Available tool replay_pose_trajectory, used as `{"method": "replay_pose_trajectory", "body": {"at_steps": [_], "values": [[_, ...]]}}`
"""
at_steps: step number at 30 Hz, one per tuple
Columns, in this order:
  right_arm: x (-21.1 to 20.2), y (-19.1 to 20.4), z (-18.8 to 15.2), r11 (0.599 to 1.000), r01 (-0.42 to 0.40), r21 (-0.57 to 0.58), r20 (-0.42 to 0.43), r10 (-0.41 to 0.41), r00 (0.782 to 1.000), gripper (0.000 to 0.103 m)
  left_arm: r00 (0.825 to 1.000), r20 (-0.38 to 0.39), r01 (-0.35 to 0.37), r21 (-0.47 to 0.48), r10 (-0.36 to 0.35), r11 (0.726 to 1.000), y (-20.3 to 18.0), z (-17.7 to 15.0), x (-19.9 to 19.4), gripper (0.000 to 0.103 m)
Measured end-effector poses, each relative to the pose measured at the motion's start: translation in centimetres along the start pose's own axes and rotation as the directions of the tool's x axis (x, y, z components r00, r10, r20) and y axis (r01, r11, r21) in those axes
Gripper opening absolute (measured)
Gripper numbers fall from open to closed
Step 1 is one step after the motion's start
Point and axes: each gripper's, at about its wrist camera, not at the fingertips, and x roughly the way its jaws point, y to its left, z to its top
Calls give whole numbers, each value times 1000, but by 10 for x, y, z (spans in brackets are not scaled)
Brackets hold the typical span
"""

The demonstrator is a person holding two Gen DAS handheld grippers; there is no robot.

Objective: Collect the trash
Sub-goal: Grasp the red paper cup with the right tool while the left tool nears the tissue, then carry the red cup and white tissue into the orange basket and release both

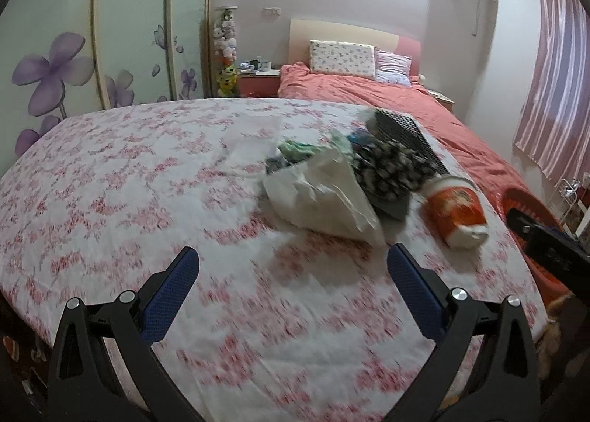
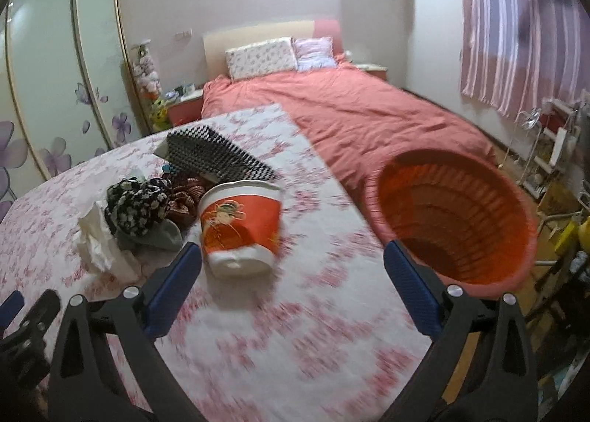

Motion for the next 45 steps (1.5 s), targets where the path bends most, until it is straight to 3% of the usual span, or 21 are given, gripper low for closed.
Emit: {"method": "replay_pose_trajectory", "body": {"at_steps": [7,12,13,15,16,26,29,31,37,42,45], "values": [[47,22,6,1000,-27,0,-100,26,995,97,999,-30,11,-25,-12,1000,12,8,19,101],[65,38,8,998,9,-68,-136,-18,990,97,998,-47,30,-26,-31,999,10,13,30,101],[69,40,7,997,4,-76,-150,-15,989,95,998,-52,36,-26,-38,999,9,14,33,101],[74,42,8,996,-18,-85,-172,3,985,82,997,-57,46,-28,-48,999,6,17,37,101],[74,41,7,996,-23,-84,-176,8,984,76,997,-59,52,-28,-53,998,3,18,39,101],[55,16,3,998,-23,-51,-136,16,991,75,997,-79,15,16,-14,1000,-17,30,62,100],[50,13,3,998,-19,-55,-125,12,992,75,993,-121,18,25,-15,1000,-21,29,75,93],[45,13,3,998,-18,-60,-116,11,993,75,989,-140,54,1,-53,999,-19,28,80,90],[31,8,2,998,-20,-59,-90,15,996,75,975,-138,170,-51,-175,984,-11,27,76,57],[21,4,1,998,-22,-55,-73,18,997,75,969,-114,214,-68,-221,974,-5,26,67,44],[15,2,0,998,-19,-55,-61,16,998,75,969,-99,223,-60,-228,973,-1,29,61,44]]}}
